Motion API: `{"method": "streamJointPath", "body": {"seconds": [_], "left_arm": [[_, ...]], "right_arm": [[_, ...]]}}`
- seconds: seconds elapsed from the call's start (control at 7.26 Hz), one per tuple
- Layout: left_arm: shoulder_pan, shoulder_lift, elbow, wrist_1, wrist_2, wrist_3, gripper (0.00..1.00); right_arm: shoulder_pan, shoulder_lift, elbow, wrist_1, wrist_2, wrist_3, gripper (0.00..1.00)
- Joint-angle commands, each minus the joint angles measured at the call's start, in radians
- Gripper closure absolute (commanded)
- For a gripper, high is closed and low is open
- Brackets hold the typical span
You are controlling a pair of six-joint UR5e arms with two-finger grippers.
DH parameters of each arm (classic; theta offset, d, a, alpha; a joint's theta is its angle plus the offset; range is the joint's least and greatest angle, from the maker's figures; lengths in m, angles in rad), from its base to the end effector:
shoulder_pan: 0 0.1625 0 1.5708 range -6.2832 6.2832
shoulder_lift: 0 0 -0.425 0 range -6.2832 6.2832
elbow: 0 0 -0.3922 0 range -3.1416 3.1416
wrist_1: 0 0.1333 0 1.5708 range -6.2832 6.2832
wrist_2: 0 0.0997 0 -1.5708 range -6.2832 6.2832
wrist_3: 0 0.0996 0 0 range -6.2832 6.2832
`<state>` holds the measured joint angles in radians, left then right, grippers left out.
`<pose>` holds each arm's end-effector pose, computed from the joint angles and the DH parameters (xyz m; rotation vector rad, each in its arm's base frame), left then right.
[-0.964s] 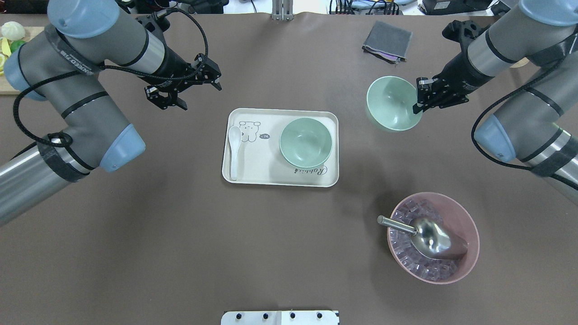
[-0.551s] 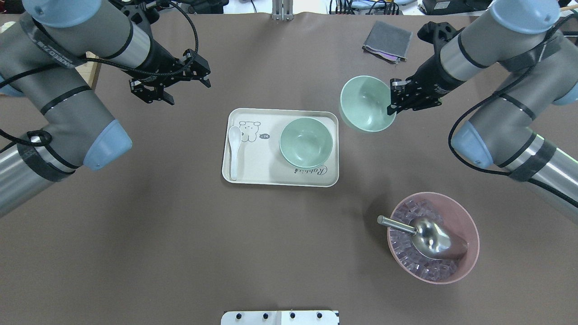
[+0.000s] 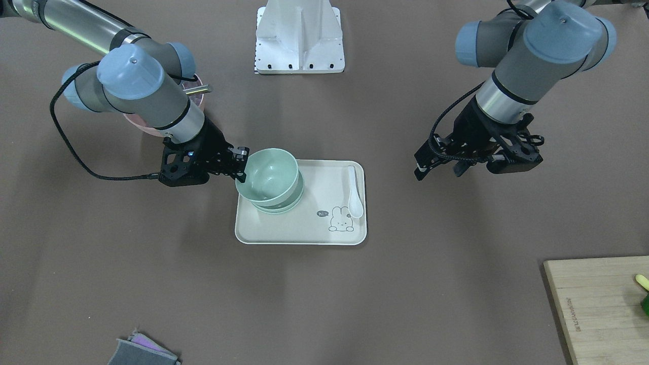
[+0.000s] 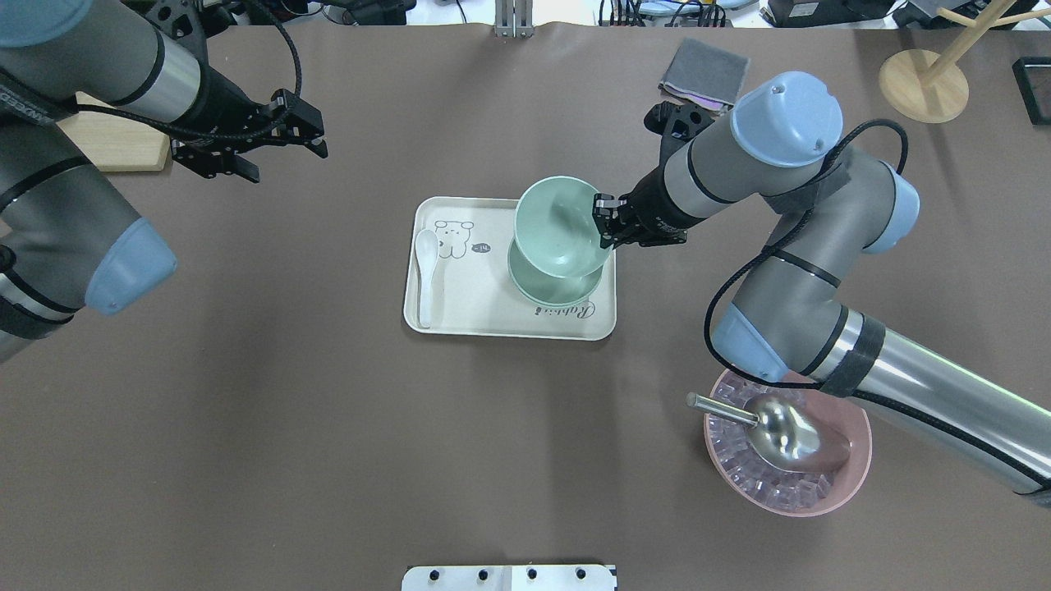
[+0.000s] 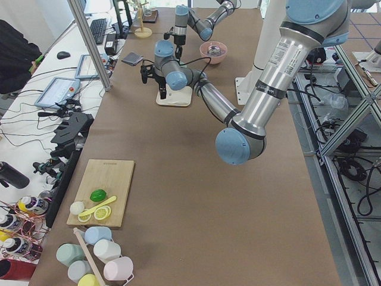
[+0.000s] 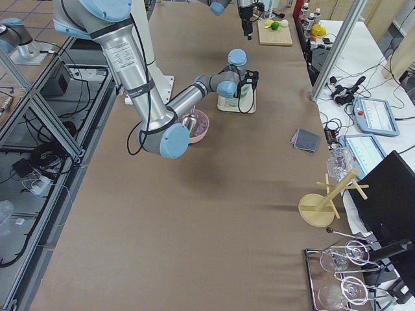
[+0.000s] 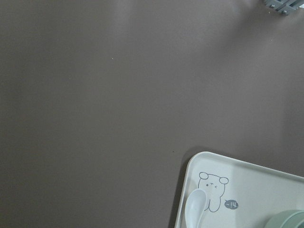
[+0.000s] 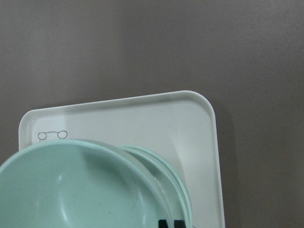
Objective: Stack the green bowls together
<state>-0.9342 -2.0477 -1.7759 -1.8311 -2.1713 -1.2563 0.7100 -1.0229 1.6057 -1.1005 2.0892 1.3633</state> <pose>0.3094 -0.5481 0.2605 0.0835 1.0649 -0.2772 -0.4559 -0.5026 0.2656 0.0347 -1.1276 0.1754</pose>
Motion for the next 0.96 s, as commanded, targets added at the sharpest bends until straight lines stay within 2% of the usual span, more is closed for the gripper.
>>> {"method": "streamJointPath", "body": {"seconds": [0.0,0.14,0.41,0.83], "left_arm": [[0.001,0.001,0.004,0.001,0.001,0.002,0.02],[0.005,0.001,0.007,0.001,0.001,0.002,0.02],[0.006,-0.002,0.015,0.001,0.001,0.002,0.02],[0.006,-0.005,0.024,-0.001,0.001,0.002,0.02]], "right_arm": [[-0.014,0.009,-0.013,0.001,-0.012,0.016,1.00],[-0.012,0.003,-0.007,0.002,-0.006,0.016,1.00],[-0.011,-0.025,-0.012,0.107,-0.005,0.033,1.00],[-0.011,-0.031,-0.016,0.114,-0.005,0.036,1.00]]}}
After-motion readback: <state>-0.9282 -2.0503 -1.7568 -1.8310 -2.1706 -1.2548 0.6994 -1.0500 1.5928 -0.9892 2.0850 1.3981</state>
